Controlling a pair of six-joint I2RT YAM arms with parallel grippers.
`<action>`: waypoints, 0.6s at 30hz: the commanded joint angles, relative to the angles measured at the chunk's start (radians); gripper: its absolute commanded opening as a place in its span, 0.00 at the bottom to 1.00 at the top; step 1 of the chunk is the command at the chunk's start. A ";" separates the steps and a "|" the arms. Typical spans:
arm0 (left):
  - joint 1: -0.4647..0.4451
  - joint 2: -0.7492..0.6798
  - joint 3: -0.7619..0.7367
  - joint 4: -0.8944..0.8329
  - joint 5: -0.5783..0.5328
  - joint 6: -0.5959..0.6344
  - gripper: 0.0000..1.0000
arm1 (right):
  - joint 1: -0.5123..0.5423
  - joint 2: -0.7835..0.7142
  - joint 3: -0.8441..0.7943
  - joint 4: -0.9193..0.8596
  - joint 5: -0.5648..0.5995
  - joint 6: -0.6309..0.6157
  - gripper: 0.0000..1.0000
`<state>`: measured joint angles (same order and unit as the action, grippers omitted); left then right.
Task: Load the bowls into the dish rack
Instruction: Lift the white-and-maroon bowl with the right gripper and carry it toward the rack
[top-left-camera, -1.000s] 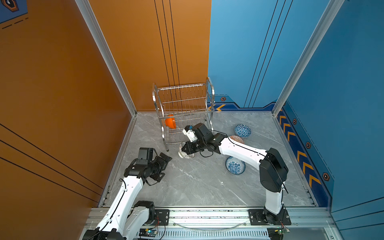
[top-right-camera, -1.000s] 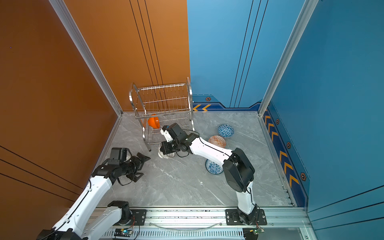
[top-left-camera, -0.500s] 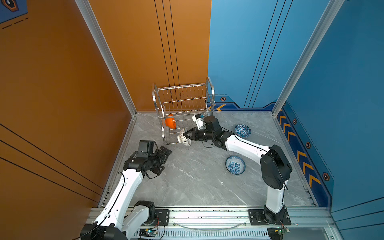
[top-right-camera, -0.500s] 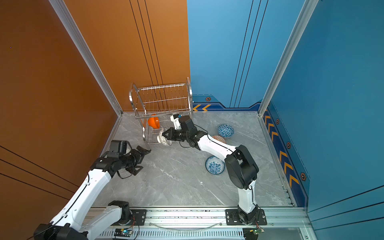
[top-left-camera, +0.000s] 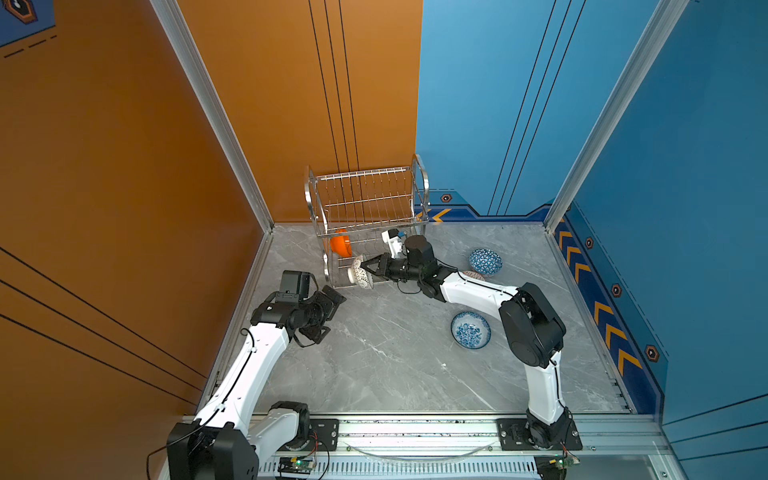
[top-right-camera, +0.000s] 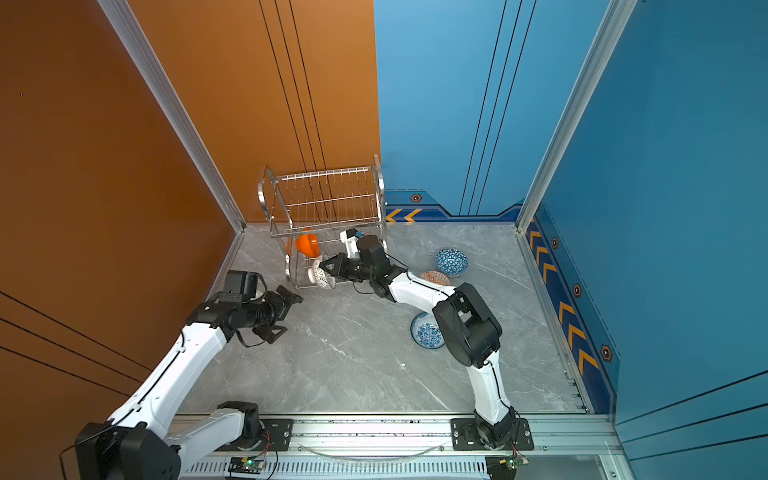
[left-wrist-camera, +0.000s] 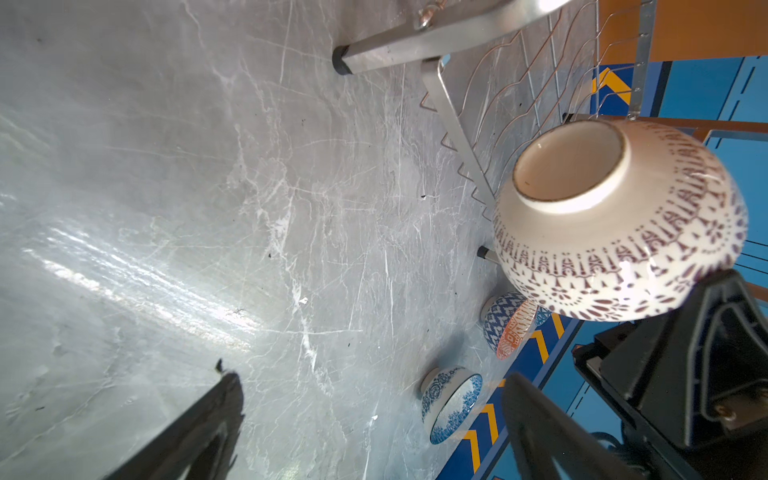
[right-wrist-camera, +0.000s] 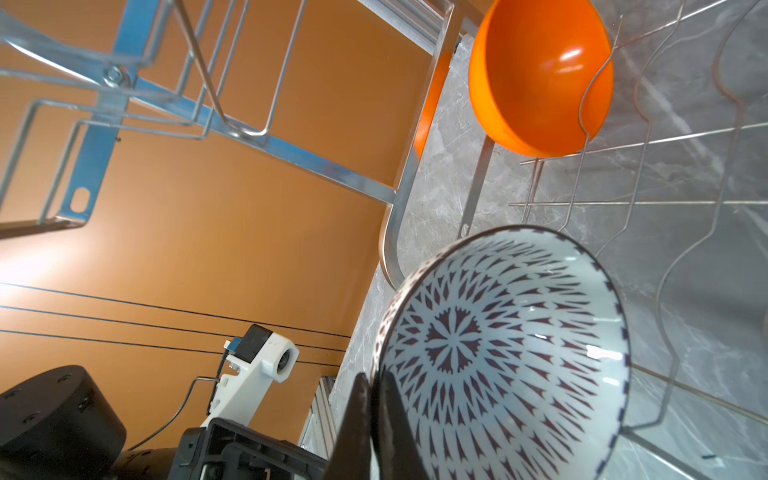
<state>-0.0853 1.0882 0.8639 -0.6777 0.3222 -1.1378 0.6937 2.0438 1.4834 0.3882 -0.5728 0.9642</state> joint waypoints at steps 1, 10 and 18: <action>0.010 0.013 0.023 -0.021 0.019 0.033 0.98 | -0.023 0.009 0.016 0.132 0.005 0.059 0.00; 0.020 0.024 0.030 -0.029 0.028 0.047 0.98 | -0.036 0.089 0.054 0.210 0.016 0.145 0.00; 0.028 0.012 0.039 -0.053 0.029 0.063 0.98 | -0.046 0.149 0.096 0.282 0.031 0.222 0.00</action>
<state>-0.0654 1.1076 0.8803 -0.6903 0.3367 -1.1004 0.6533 2.1929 1.5303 0.5621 -0.5461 1.1435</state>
